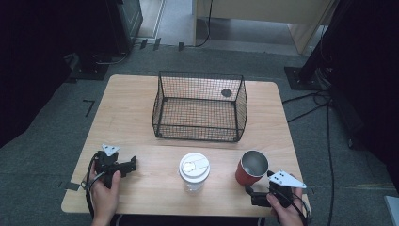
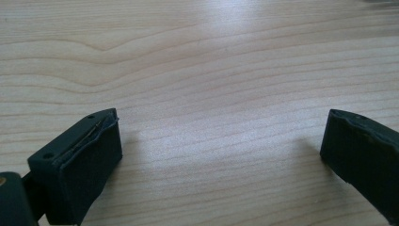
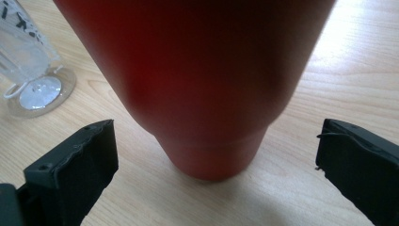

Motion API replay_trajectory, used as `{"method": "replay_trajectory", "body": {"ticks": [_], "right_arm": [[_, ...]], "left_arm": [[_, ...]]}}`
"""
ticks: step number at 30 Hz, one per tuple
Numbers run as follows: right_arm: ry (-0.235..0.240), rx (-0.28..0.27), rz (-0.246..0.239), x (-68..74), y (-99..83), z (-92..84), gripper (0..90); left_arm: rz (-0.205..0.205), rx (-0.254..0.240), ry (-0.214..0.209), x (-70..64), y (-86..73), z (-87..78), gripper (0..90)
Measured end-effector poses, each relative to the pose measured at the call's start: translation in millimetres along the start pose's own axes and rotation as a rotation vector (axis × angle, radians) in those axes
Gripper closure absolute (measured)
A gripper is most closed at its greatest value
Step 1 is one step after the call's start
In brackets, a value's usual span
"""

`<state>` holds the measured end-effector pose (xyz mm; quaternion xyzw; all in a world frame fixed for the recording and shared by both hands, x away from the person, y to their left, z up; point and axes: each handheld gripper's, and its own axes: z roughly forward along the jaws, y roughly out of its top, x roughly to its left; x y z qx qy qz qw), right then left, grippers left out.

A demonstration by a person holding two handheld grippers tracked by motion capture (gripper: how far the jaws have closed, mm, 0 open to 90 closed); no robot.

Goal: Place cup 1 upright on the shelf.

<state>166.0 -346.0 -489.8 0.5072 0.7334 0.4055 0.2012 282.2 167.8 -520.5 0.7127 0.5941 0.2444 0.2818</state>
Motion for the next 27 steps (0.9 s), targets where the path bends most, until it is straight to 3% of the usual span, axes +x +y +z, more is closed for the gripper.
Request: {"method": "replay_trajectory", "body": {"ticks": [17, 27], "right_arm": [[0.004, -0.027, 0.009, 7.3, 10.9, 6.1, 0.0], [-0.005, -0.095, 0.045, 12.9, 18.5, 8.9, 0.0]], "left_arm": [[0.001, 0.000, -0.001, 0.0, 0.0, 0.0, 0.0], [0.001, 0.000, -0.001, 0.0, 0.0, 0.0, 0.0]]}}
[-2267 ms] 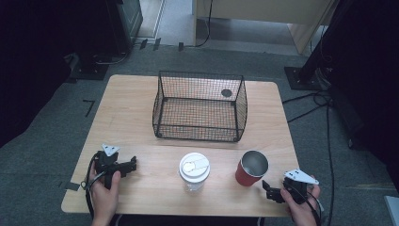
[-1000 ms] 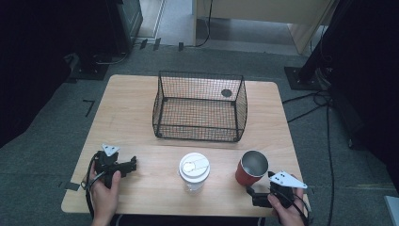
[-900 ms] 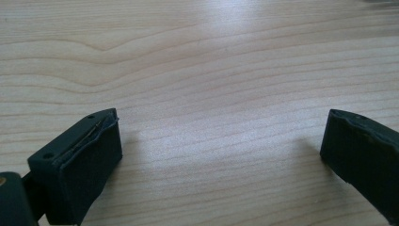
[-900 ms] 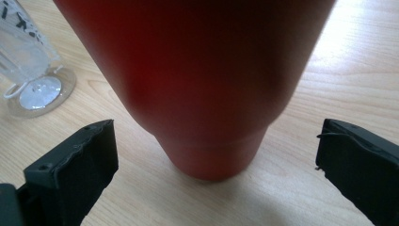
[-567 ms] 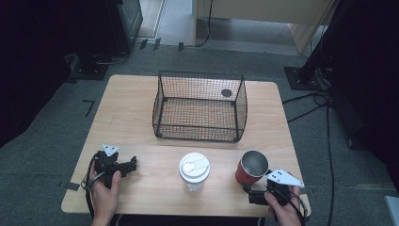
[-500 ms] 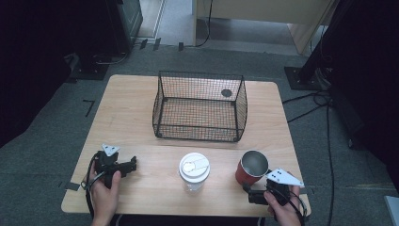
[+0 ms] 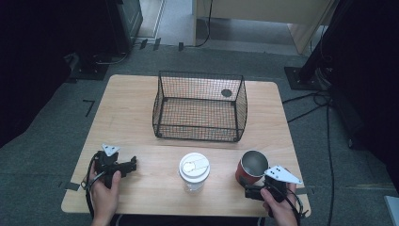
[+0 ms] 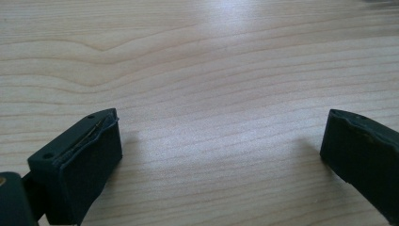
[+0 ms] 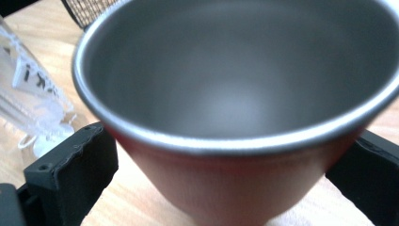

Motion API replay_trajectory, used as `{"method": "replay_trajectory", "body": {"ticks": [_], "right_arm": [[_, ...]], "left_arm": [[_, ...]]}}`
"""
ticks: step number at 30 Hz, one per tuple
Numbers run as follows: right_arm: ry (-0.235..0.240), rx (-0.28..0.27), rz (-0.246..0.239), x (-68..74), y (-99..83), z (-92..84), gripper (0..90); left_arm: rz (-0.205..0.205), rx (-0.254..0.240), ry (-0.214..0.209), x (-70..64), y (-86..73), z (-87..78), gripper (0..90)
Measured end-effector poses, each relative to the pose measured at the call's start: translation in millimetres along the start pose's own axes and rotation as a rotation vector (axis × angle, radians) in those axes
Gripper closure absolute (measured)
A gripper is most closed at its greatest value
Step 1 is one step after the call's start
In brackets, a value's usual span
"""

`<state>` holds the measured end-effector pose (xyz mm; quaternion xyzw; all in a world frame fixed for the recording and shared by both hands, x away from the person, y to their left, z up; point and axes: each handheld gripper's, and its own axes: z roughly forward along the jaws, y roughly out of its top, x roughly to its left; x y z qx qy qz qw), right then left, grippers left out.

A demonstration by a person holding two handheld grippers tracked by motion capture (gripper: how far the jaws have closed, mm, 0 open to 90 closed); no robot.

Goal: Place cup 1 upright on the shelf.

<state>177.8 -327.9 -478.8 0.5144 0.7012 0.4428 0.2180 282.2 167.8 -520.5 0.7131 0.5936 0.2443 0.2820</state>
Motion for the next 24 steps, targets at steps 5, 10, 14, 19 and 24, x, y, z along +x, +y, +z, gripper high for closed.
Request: {"method": "replay_trajectory", "body": {"ticks": [5, 10, 14, 19, 24], "right_arm": [[-0.016, -0.019, 0.007, 1.9, 4.7, 2.4, 0.0], [-0.042, -0.016, 0.005, 4.2, 6.3, 7.5, 0.0], [-0.051, -0.021, 0.007, 4.8, 8.1, 10.4, 0.6], [-0.064, -0.041, 0.018, 5.0, 9.5, 11.8, 3.7], [-0.075, -0.051, 0.004, 6.1, 9.8, 12.3, 5.1]], "left_arm": [[0.002, 0.000, -0.001, 0.1, 0.0, 0.0, 0.0], [0.004, 0.001, -0.002, 0.1, 0.0, -0.1, 0.0], [0.005, 0.001, -0.002, 0.1, 0.0, -0.1, 0.0], [0.007, 0.001, -0.004, 0.0, 0.0, -0.1, 0.0], [0.008, 0.001, -0.005, -0.1, 0.0, -0.1, 0.0]]}}
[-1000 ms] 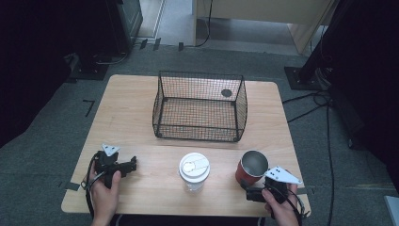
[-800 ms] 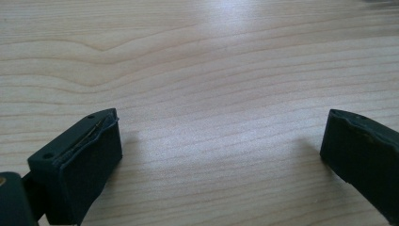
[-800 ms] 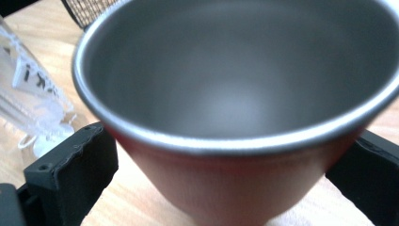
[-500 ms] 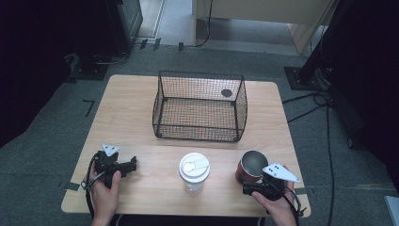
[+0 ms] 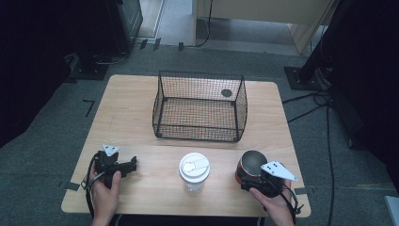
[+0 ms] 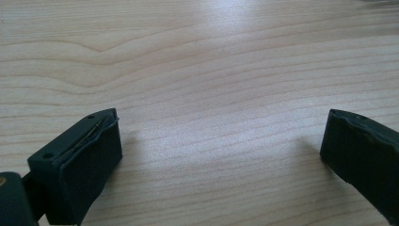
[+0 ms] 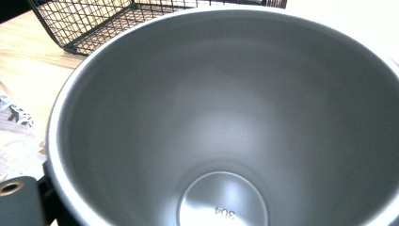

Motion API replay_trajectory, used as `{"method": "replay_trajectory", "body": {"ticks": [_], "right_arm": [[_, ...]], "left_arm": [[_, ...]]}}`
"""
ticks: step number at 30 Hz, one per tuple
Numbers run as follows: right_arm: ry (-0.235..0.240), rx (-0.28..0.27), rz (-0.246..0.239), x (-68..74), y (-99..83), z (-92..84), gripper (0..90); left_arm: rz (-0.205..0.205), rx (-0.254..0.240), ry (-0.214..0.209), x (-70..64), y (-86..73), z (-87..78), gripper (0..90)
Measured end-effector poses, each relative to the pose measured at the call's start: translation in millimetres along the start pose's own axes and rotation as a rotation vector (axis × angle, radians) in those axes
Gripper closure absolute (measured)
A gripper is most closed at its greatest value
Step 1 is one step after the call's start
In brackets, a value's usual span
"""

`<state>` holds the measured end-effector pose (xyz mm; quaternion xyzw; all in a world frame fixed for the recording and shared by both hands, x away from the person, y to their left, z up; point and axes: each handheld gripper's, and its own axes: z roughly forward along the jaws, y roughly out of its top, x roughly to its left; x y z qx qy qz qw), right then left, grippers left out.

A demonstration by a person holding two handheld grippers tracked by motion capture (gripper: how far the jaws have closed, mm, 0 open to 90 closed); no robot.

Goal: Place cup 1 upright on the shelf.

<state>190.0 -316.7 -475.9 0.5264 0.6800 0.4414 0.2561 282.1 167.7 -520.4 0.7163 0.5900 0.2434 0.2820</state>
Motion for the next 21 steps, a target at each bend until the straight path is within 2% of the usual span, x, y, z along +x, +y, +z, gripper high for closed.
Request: {"method": "replay_trajectory", "body": {"ticks": [4, 8, 11, 15, 21], "right_arm": [[-0.023, -0.006, -0.004, 1.8, 1.1, -1.2, 6.4], [-0.024, -0.013, 0.028, 0.4, 3.1, -3.5, 7.1], [-0.035, -0.010, 0.012, 2.0, 3.5, -3.4, 7.2], [-0.017, -0.014, 0.018, 4.7, 7.9, -3.4, 7.3], [-0.004, -0.039, -0.012, 13.8, 18.0, -5.4, 7.4]], "left_arm": [[0.000, 0.000, -0.001, 0.0, 0.0, 0.0, 0.0], [0.002, 0.002, -0.001, 0.1, 0.0, -0.1, 0.0], [0.000, 0.000, -0.001, 0.0, 0.0, 0.0, 0.0], [0.000, 0.000, -0.001, 0.0, 0.0, 0.0, 0.0], [0.001, 0.000, -0.001, 0.0, 0.0, 0.0, 0.0]]}}
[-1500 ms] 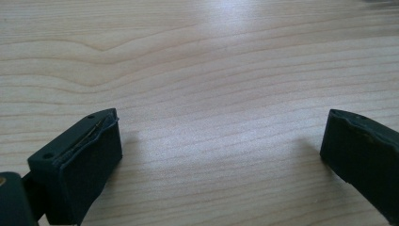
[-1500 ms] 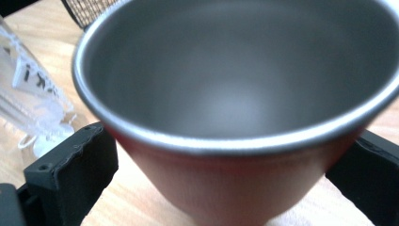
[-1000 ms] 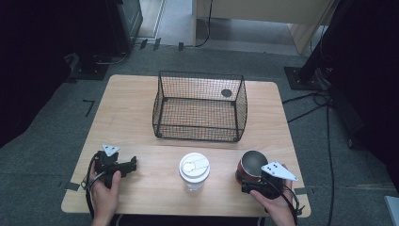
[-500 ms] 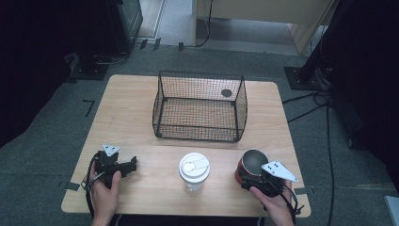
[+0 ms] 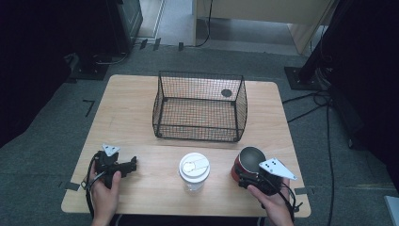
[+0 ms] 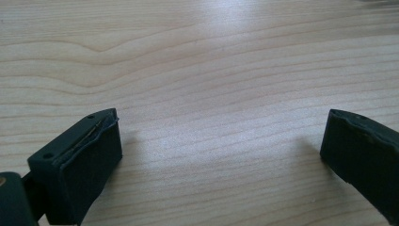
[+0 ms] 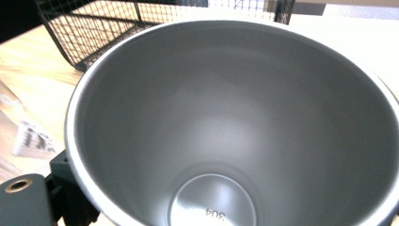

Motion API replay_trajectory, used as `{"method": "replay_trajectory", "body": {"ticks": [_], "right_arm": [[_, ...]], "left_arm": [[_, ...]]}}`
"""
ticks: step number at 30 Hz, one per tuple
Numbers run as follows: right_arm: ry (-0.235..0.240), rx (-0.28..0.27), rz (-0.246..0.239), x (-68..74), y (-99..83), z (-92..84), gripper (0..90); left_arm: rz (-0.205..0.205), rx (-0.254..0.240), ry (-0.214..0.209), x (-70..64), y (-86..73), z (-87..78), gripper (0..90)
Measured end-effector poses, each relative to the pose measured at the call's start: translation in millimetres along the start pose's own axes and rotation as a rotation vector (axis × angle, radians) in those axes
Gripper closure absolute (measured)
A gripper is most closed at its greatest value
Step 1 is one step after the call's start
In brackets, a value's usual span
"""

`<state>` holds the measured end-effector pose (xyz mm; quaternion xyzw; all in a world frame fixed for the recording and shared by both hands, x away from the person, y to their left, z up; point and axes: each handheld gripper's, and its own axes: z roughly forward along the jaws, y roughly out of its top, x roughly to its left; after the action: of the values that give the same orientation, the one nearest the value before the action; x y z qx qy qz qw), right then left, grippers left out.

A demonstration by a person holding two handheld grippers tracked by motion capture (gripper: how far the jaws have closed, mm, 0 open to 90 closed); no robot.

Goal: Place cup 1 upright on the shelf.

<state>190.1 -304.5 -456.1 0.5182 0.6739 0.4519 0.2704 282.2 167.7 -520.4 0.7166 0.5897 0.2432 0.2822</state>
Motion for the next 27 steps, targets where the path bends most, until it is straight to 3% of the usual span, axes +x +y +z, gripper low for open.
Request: {"method": "replay_trajectory", "body": {"ticks": [27], "right_arm": [[0.011, -0.102, -0.081, 33.3, 36.4, 13.8, 7.4]], "left_arm": [[0.002, 0.001, 0.000, 0.1, 0.0, -0.1, 0.0]]}}
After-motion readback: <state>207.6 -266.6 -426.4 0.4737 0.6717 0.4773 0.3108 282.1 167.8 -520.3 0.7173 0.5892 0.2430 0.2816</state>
